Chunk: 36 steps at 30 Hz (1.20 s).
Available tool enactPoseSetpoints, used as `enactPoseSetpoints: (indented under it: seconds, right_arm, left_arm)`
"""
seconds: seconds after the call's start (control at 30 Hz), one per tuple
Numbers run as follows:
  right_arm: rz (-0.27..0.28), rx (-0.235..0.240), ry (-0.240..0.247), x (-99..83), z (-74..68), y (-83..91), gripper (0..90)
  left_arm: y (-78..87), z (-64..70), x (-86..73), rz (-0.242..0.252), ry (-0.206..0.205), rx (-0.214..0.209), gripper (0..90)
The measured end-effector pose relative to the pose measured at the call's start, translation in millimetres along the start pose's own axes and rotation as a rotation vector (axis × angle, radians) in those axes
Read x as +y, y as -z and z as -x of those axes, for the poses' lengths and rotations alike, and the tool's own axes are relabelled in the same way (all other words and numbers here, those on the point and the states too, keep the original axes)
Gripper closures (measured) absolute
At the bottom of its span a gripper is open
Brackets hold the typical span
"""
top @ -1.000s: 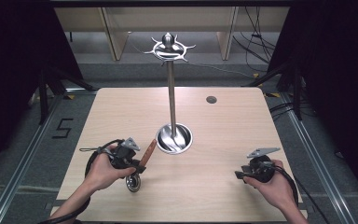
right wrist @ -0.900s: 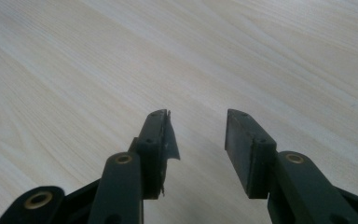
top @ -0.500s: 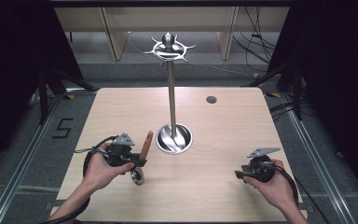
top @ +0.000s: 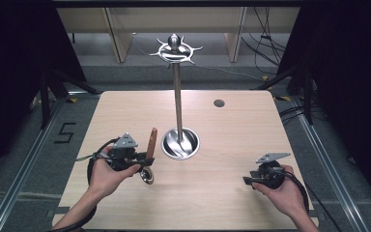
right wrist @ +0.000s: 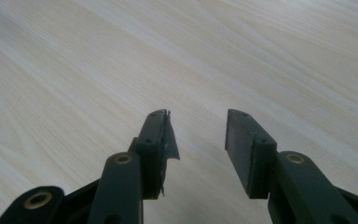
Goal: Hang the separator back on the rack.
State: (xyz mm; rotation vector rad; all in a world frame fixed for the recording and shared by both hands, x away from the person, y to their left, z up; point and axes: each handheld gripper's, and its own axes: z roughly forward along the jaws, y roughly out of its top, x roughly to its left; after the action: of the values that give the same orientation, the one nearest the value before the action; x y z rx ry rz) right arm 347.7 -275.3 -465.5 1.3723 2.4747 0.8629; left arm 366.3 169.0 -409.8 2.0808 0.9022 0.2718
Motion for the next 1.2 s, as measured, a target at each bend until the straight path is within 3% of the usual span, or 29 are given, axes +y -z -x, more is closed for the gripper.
enactPoseSetpoints:
  seconds: [0.07,0.13,0.3,0.4,0.47,0.57,0.63,0.67,0.9,1.0,1.2]
  right_arm:
    - [-0.006,0.007,-0.01,0.8,-0.6,0.8,59.8]
    - [0.026,0.008,-0.009,0.1,-1.0,-1.0,59.8]
    - [0.05,0.012,-0.026,0.2,-2.0,-2.0,59.8]
    - [0.05,0.013,-0.028,0.2,-2.4,-2.1,59.8]
    - [0.012,0.013,-0.008,1.6,-0.7,1.2,59.8]
    - [0.013,0.014,-0.009,1.8,-0.8,0.9,59.8]
    - [0.024,0.007,0.009,1.3,0.4,-0.5,59.7]
    - [0.018,0.012,-0.017,1.8,-0.9,0.3,59.7]
    - [0.015,0.01,-0.019,2.2,-1.1,1.0,59.7]
    - [0.025,0.004,0.007,1.5,0.0,0.0,59.7]
    - [0.013,0.007,-0.023,2.2,-1.4,1.8,59.8]
  left_arm:
    - [-0.3,1.3,1.6,0.004,0.002,-0.006,68.2]
    - [0.2,1.6,2.8,0.006,0.001,-0.002,68.2]
    - [1.7,4.8,7.7,0.055,-0.002,0.021,68.3]
    - [5.6,7.5,13.3,0.076,0.003,0.042,68.2]
    - [8.0,8.8,17.0,0.089,-0.008,0.053,68.3]
    - [8.2,11.4,20.9,0.134,0.003,0.068,68.3]
    - [10.0,12.1,22.7,0.135,0.006,0.082,68.3]
    - [10.2,11.9,23.2,0.144,0.004,0.082,68.2]
    - [13.1,13.2,27.9,0.171,0.012,0.096,68.2]
    - [14.7,13.2,31.3,0.177,0.008,0.104,68.2]
    - [16.9,15.0,38.3,0.201,0.006,0.111,68.2]
